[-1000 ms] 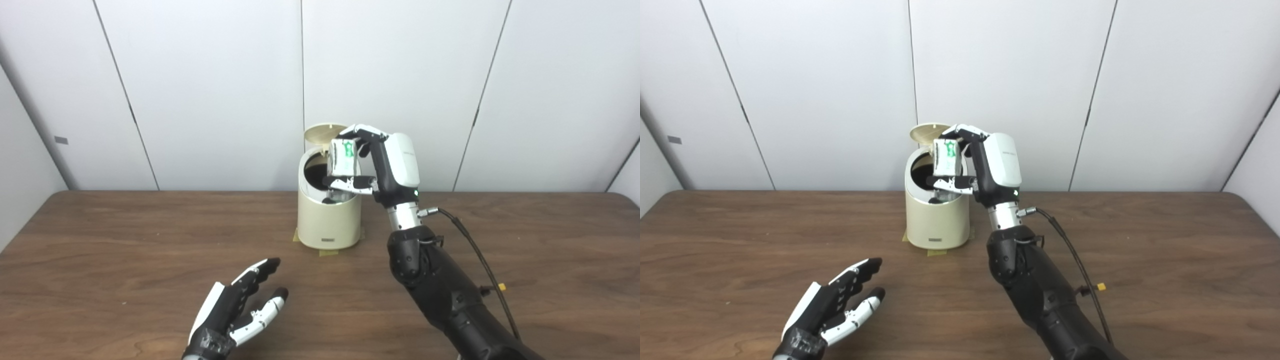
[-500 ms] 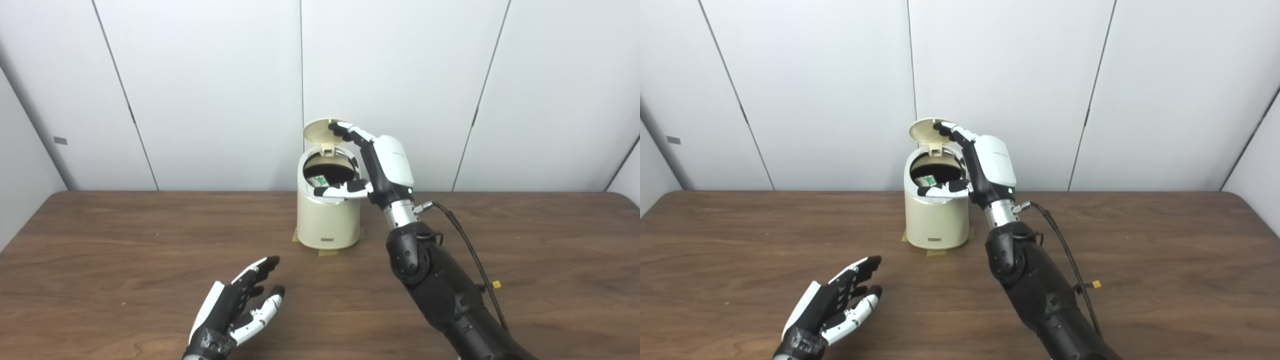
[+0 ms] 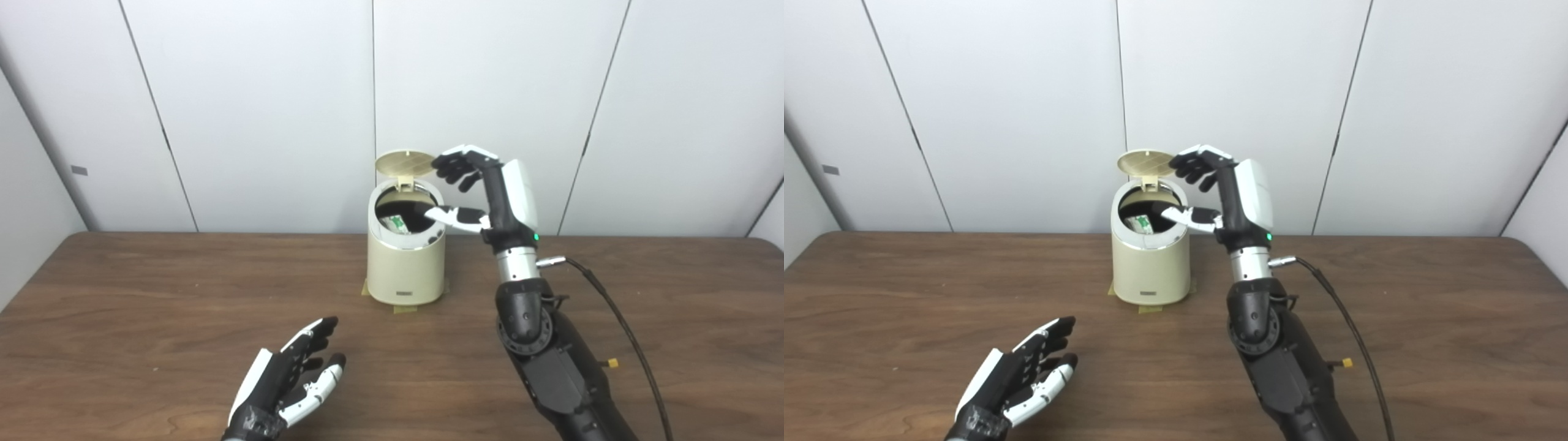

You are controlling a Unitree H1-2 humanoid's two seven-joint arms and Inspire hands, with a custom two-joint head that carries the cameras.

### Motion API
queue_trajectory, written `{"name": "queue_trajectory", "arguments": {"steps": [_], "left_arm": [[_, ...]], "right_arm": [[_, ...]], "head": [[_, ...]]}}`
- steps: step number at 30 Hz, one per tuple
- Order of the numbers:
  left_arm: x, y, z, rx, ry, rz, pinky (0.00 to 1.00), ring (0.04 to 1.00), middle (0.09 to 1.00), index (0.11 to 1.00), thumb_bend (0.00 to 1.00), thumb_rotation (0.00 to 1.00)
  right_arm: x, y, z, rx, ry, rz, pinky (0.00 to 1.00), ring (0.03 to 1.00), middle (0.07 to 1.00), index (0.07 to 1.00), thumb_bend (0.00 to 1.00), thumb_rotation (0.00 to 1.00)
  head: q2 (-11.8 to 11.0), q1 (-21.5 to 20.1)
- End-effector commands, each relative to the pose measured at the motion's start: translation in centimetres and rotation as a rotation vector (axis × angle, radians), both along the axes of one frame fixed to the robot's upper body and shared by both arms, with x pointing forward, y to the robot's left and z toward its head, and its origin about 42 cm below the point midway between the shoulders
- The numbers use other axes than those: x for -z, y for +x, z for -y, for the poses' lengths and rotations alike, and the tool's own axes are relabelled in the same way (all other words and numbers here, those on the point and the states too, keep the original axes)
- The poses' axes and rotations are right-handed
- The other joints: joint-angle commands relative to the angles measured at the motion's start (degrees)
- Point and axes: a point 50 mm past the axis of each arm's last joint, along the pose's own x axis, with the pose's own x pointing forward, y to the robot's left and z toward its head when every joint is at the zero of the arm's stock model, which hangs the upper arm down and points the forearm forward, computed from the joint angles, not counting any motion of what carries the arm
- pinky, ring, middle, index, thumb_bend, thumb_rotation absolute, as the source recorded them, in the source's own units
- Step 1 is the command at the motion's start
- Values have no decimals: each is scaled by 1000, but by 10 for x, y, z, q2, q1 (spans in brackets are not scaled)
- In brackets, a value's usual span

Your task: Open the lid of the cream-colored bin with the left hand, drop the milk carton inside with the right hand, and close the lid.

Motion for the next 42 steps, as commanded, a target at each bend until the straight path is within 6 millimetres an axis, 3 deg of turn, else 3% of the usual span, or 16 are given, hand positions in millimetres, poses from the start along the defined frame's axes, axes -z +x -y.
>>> {"name": "queue_trajectory", "arguments": {"steps": [1, 5, 9, 10, 13, 17, 19, 21, 23, 25, 30, 35, 38, 42], "left_arm": [[-20, 16, 4, -28, -34, 82, 877, 894, 897, 898, 277, 298], [-41, 45, -7, -57, -79, 144, 849, 849, 843, 867, 249, 286], [-71, 77, -17, -29, -143, 223, 775, 800, 807, 841, 275, 375], [-77, 83, -19, -19, -157, 238, 742, 785, 797, 827, 326, 399], [-104, 105, -21, 32, -154, 296, 724, 779, 796, 815, 351, 440], [-140, 140, -18, 103, -208, 347, 747, 790, 805, 820, 368, 423], [-154, 156, -15, 125, -205, 358, 778, 813, 823, 817, 387, 463], [-168, 170, -11, 145, -192, 364, 793, 824, 834, 819, 369, 532], [-177, 184, -5, 159, -181, 358, 814, 836, 846, 824, 375, 643], [-183, 199, 1, 168, -171, 341, 845, 857, 863, 829, 364, 743], [-191, 225, 21, 194, -164, 296, 894, 890, 884, 861, 374, 741], [-194, 243, 38, 241, -113, 280, 895, 898, 889, 882, 371, 885], [-193, 250, 44, 261, -80, 270, 881, 887, 877, 870, 375, 908], [-191, 256, 51, 307, -37, 252, 865, 876, 863, 855, 368, 917]], "right_arm": [[-22, -6, -4, -6, 133, -9, 323, 392, 486, 511, 519, 0], [-28, -29, 16, -3, 417, -165, 310, 369, 467, 519, 517, 0], [-26, -50, 41, -85, 680, -250, 300, 358, 459, 509, 517, 0], [-25, -54, 45, -92, 704, -261, 299, 360, 461, 509, 517, 0], [-11, -71, 55, -112, 753, -283, 339, 381, 471, 525, 517, 0], [16, -100, 63, -143, 748, -361, 446, 407, 479, 545, 513, 0], [27, -115, 64, -167, 739, -418, 484, 411, 500, 550, 509, 0], [39, -131, 64, -195, 704, -480, 553, 584, 648, 512, 499, 108], [51, -145, 66, -211, 638, -532, 627, 700, 745, 731, 483, 344], [61, -155, 70, -220, 581, -568, 710, 784, 813, 822, 500, 601], [71, -173, 77, -247, 521, -613, 762, 846, 867, 876, 490, 867], [77, -189, 83, -249, 481, -616, 852, 896, 907, 908, 537, 994], [81, -194, 85, -240, 522, -607, 849, 891, 906, 908, 550, 999], [90, -198, 81, -187, 628, -571, 788, 842, 861, 862, 517, 916]], "head": [[1, 1], [-1, 0], [-4, -6], [-4, -6], [-4, -4], [-7, 1], [-8, 1], [-8, 1], [-9, -1], [-9, -3], [-13, -4], [-16, -4], [-19, -2], [-22, 0]]}}
